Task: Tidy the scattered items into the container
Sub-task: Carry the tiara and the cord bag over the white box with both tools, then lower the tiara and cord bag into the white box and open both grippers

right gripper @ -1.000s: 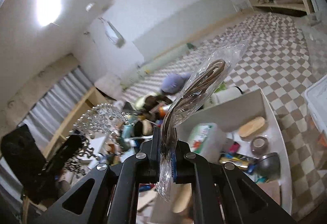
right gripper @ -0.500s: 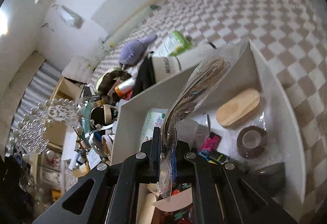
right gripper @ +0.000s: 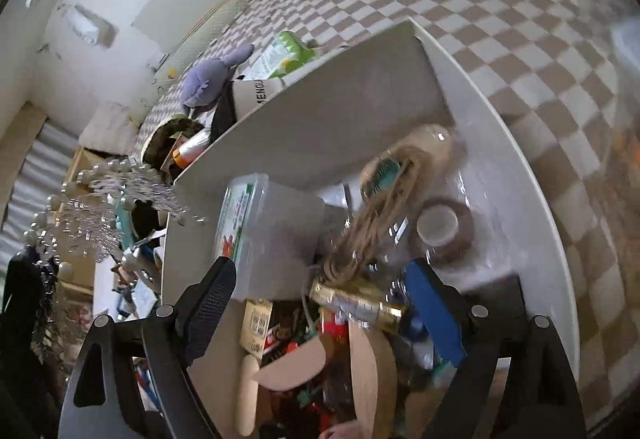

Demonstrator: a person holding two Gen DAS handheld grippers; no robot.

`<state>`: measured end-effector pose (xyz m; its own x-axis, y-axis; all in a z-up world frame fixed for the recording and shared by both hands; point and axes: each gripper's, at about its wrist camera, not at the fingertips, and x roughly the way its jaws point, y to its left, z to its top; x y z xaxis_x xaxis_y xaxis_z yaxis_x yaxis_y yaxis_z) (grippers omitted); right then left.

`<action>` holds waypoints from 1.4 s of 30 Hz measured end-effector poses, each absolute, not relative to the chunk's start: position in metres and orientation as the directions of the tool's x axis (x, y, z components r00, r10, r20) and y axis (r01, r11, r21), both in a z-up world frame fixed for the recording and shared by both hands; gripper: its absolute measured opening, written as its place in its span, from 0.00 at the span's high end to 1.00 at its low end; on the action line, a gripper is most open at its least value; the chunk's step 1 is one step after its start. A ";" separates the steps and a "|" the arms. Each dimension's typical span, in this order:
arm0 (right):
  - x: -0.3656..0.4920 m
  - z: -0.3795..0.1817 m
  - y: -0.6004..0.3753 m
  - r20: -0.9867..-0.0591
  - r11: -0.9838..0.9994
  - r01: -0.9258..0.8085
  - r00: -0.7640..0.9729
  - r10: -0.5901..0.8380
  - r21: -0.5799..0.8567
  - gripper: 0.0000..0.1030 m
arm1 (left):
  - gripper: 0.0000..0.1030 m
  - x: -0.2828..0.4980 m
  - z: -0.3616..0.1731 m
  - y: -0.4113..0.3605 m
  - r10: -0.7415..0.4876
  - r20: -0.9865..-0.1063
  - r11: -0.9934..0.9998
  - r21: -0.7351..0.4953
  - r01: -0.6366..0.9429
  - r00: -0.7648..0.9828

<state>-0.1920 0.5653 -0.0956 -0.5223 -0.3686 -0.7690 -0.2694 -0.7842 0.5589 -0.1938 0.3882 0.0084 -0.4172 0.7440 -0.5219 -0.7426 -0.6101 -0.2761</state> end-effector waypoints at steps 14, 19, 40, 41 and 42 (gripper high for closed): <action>-0.149 -0.100 0.594 -0.654 -0.522 -0.424 -0.634 -0.412 0.740 0.04 | 0.87 -0.174 0.029 0.380 0.766 -0.465 -0.594 -0.247 -0.765 -0.444; -0.127 -0.089 0.606 -0.578 -0.413 -0.427 -0.724 -0.376 0.804 0.03 | 0.87 -0.181 0.020 0.389 0.753 -0.496 -0.600 -0.247 -0.761 -0.433; -0.115 -0.057 0.596 -0.459 -0.370 -0.329 -0.814 -0.355 0.869 0.00 | 0.30 -0.239 -0.045 0.458 0.631 -0.718 -0.690 -0.345 -0.637 -0.295; -0.115 -0.056 0.595 -0.461 -0.374 -0.329 -0.814 -0.353 0.867 0.00 | 0.30 -0.238 -0.046 0.455 0.629 -0.720 -0.694 -0.349 -0.630 -0.293; -0.115 -0.055 0.594 -0.463 -0.377 -0.329 -0.814 -0.352 0.866 0.00 | 0.30 -0.237 -0.047 0.451 0.629 -0.720 -0.696 -0.355 -0.624 -0.291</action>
